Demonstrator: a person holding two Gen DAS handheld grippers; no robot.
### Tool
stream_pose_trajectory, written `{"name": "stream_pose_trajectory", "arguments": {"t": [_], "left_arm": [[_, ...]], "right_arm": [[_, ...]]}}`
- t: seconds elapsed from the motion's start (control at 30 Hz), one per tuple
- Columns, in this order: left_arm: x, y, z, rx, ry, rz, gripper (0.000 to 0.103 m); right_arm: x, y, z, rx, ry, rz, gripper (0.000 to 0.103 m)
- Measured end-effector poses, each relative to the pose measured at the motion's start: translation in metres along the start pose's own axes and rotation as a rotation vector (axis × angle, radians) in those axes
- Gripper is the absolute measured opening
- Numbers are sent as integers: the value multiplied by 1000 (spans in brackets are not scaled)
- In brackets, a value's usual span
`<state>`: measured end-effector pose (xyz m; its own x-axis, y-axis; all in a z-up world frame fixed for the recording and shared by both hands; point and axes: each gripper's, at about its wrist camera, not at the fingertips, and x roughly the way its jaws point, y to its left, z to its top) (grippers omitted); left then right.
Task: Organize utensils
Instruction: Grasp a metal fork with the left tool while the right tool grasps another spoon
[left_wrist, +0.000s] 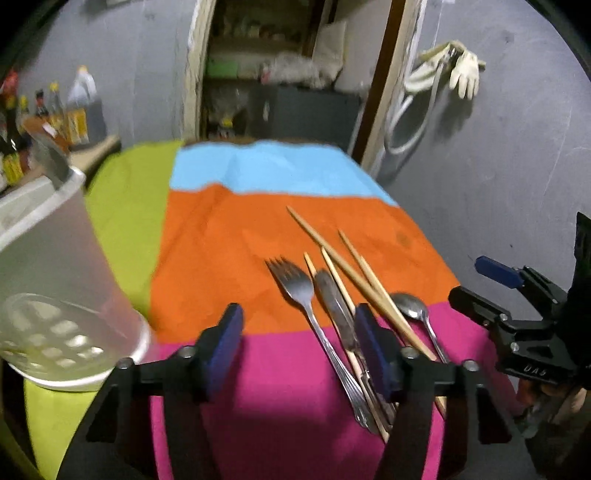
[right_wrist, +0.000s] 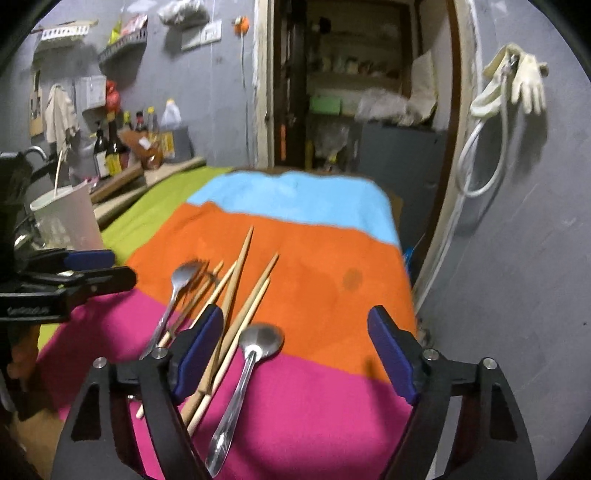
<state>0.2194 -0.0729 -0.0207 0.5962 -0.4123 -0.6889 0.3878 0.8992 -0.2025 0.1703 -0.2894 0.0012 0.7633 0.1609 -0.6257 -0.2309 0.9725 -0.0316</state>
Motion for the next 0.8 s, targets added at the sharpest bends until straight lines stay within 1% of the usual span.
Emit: {"name": "stream_pose_trajectory", "arguments": {"t": [0.07, 0.13, 0.2, 0.27, 0.33, 0.5, 0.63, 0.8], "left_arm": [[9, 0, 2, -5, 43, -11, 44], [18, 1, 3, -9, 74, -15, 36], [26, 2, 5, -11, 104, -22, 31], [34, 5, 8, -18, 128, -30, 29], [42, 8, 10, -27, 148, -39, 25], [59, 18, 17, -59, 179, -70, 21], [65, 22, 22, -64, 180, -95, 18], [65, 25, 24, -76, 189, -133, 13]], "right_arm": [[6, 1, -4, -13, 43, 7, 71], [13, 3, -5, -28, 79, 12, 62], [19, 4, -8, -41, 118, 30, 58], [23, 4, -10, -41, 147, 48, 55], [28, 1, -11, -33, 172, 65, 52], [43, -3, -10, -7, 230, 103, 49], [50, -3, -7, -4, 247, 113, 46], [57, -7, -4, 44, 267, 140, 41]]}}
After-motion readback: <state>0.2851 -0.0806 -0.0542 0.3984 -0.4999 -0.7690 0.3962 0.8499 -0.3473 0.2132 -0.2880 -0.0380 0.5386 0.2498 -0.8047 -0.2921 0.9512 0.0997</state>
